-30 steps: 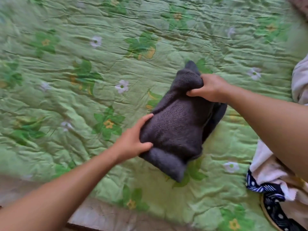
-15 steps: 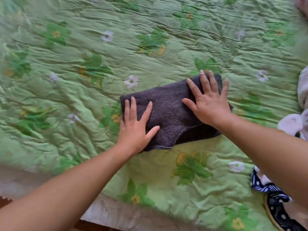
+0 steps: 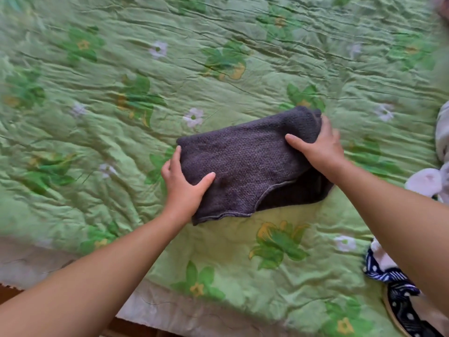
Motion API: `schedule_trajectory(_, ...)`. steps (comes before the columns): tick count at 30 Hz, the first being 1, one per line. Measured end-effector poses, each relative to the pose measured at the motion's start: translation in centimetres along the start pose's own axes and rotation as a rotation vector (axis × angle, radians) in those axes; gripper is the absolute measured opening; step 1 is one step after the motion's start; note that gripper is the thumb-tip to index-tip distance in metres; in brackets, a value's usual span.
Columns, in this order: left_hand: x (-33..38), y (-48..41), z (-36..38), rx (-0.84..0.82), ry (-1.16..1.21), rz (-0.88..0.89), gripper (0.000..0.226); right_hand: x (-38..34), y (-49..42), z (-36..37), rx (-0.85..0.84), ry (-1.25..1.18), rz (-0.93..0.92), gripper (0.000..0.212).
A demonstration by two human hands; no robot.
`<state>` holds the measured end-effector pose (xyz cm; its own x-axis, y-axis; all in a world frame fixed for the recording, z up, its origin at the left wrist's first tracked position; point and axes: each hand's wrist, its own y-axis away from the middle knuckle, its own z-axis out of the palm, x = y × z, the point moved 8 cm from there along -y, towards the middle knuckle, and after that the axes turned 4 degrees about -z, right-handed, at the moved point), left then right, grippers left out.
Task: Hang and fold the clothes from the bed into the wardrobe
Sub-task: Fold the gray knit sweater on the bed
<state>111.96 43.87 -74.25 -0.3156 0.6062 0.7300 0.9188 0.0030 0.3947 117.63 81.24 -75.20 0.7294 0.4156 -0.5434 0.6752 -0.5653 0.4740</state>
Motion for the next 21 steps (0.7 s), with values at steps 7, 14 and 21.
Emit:
schedule_trajectory(7,-0.9,0.9,1.5,-0.317,0.505,-0.491,0.052,1.3,4.0,1.0,-0.512,-0.671,0.331,0.055)
schedule_trajectory(14,4.5,1.8,-2.3,-0.426,0.483,-0.417,0.067,0.4,9.1,-2.5,-0.41,-0.834,0.278,0.062)
schedule_trajectory(21,14.1,4.7,-7.6,-0.581,0.436,-0.278,0.066,-2.1,16.6,-8.1,-0.285,-1.09,0.213,0.062)
